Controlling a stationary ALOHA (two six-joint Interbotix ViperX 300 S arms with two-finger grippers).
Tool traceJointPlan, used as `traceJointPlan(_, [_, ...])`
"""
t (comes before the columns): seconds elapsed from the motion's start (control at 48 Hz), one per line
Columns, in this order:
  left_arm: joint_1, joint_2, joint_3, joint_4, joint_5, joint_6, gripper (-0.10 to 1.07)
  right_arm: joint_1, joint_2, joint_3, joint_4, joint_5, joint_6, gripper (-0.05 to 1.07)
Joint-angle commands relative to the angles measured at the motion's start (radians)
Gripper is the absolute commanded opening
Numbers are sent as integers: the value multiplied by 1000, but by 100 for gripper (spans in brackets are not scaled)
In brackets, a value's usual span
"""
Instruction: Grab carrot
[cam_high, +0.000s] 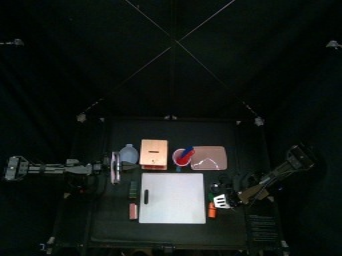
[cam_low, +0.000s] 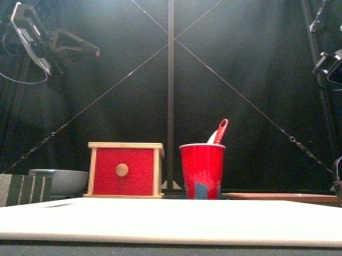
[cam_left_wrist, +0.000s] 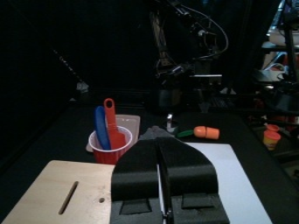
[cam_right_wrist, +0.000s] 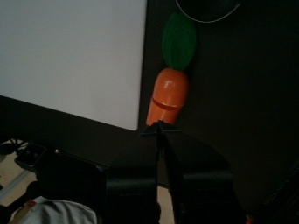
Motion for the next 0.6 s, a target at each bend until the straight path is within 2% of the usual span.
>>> traceJointPlan(0.0, [3, 3, -17, 3, -8, 3, 2, -6, 21, -5, 14, -15, 3, 42])
traceJointPlan(0.208, [-5, 3, -12, 0, -8, 0, 2, -35, 94, -2, 66, -29, 2, 88])
traceJointPlan(0.271, [-3, 3, -11, 0, -9, 0, 2, -44, 114, -3, 66, -34, 3, 96])
traceJointPlan(0.583, [-2, 3, -6, 0, -9, 0, 2, -104, 207, 8, 55, -95, 2, 98])
